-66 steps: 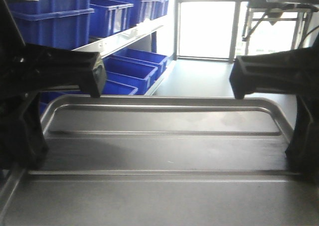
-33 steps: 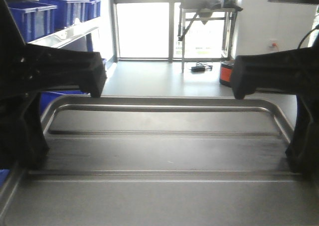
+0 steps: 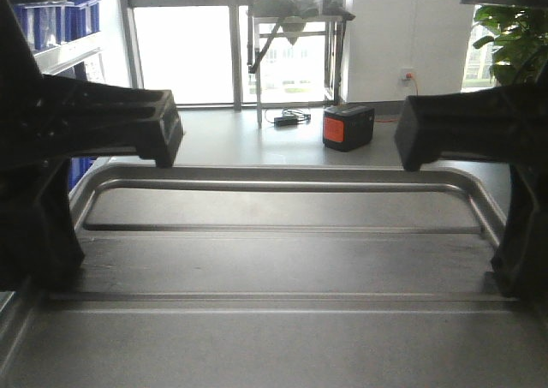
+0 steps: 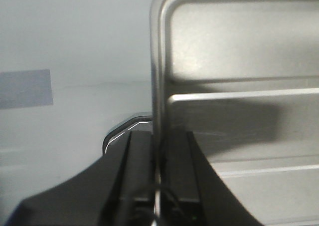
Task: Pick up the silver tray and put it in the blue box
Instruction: 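Hold the tray in both grippers while the base drives away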
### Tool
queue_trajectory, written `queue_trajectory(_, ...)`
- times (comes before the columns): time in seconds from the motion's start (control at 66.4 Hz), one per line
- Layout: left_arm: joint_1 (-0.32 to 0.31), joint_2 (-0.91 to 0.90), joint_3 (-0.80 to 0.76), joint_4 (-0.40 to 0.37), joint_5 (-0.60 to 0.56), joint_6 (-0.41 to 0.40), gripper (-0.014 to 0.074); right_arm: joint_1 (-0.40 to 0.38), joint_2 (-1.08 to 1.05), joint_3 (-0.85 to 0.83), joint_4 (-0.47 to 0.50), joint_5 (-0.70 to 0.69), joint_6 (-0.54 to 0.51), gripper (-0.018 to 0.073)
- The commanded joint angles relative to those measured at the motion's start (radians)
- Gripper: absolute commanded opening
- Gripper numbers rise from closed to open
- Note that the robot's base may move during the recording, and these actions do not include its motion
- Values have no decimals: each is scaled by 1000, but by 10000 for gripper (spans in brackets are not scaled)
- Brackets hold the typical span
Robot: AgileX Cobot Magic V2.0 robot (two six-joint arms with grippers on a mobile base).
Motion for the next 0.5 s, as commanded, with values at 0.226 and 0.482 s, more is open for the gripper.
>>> queue_trajectory(0.226,-7,-28,-25,21,-15,1,-15,-2,-26,-25,-38,-25,0,59)
queue_trajectory(0.482,-7,-28,-25,21,-15,1,-15,-2,-26,-25,-38,-25,0,59)
